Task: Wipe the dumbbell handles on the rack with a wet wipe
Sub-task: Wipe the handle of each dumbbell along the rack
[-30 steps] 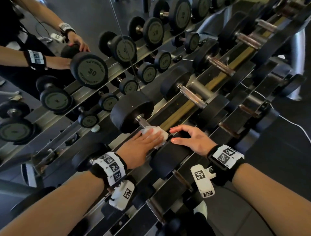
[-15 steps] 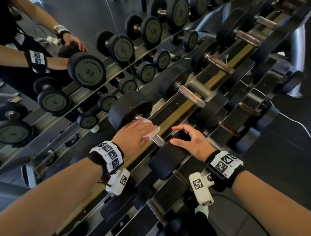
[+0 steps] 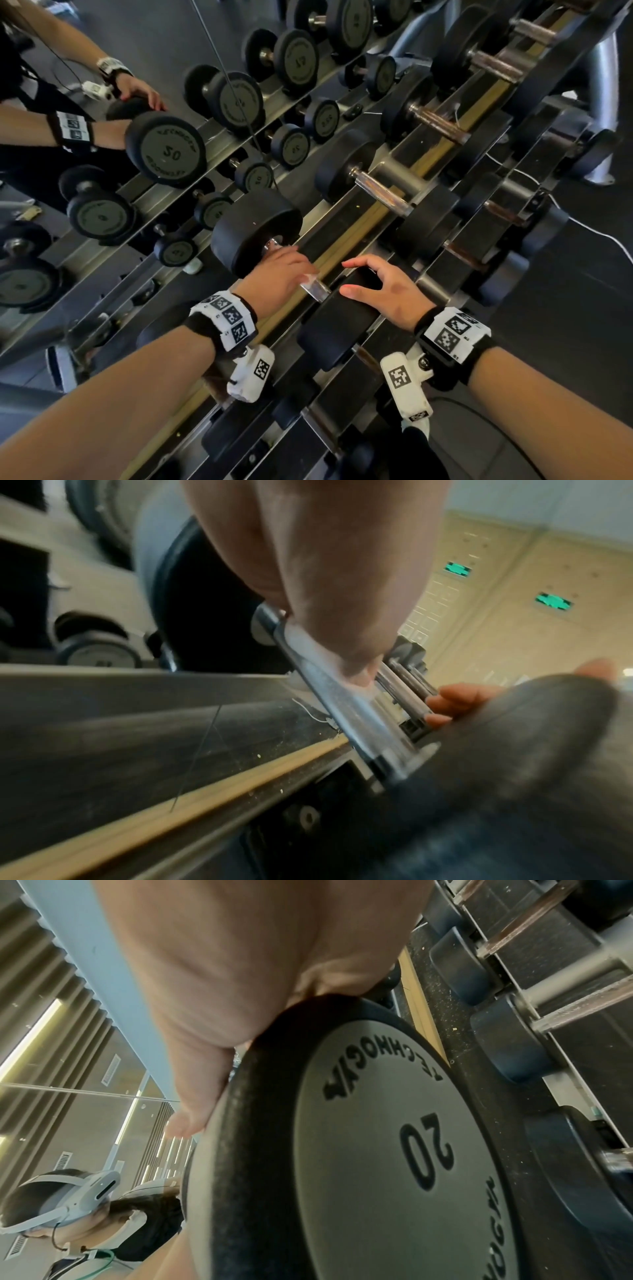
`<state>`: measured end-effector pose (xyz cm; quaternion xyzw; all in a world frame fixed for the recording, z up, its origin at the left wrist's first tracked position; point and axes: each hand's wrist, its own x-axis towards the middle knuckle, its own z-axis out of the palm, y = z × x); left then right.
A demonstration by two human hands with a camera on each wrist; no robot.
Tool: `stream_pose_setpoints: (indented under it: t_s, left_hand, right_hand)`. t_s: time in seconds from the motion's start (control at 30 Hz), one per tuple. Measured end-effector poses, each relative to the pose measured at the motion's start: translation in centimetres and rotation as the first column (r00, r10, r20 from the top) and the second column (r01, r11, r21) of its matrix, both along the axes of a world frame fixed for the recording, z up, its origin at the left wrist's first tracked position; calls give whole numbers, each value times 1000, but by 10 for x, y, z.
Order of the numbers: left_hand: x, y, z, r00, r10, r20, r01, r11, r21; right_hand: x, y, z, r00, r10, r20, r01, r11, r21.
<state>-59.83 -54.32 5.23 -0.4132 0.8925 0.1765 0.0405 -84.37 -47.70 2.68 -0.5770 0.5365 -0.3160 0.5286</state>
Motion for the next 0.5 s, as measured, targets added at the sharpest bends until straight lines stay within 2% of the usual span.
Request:
stream_pose_setpoints:
  t_s: [0.07, 0.13, 0.3, 0.4, 0.43, 0.5]
  left_hand:
    - [-2, 9, -4, 994, -84, -71, 83, 996, -10]
    - [-3, 9, -3, 990, -136, -30, 135, 991, -21]
    - [7, -13, 3, 983, -63, 174, 74, 995, -60]
    - [2, -5, 0, 989, 38, 144, -18, 990, -143]
    - [-4, 2, -1, 989, 38, 143, -18, 990, -141]
    - [-14, 18, -8, 986, -50, 162, 70, 990, -123]
  right_hand:
    - [0, -1, 0, 1000, -3, -4, 3, 1000, -13]
    - [0, -2, 0, 1000, 6, -11, -6, 1000, -17]
    - [0, -1, 3, 999, 29, -16, -29, 1000, -7]
    - [-1, -4, 4, 998, 61, -18, -60, 998, 21]
    - [-1, -5, 4, 998, 67, -2, -67, 997, 32]
    - [-2, -5, 5, 997, 78, 12, -78, 996, 42]
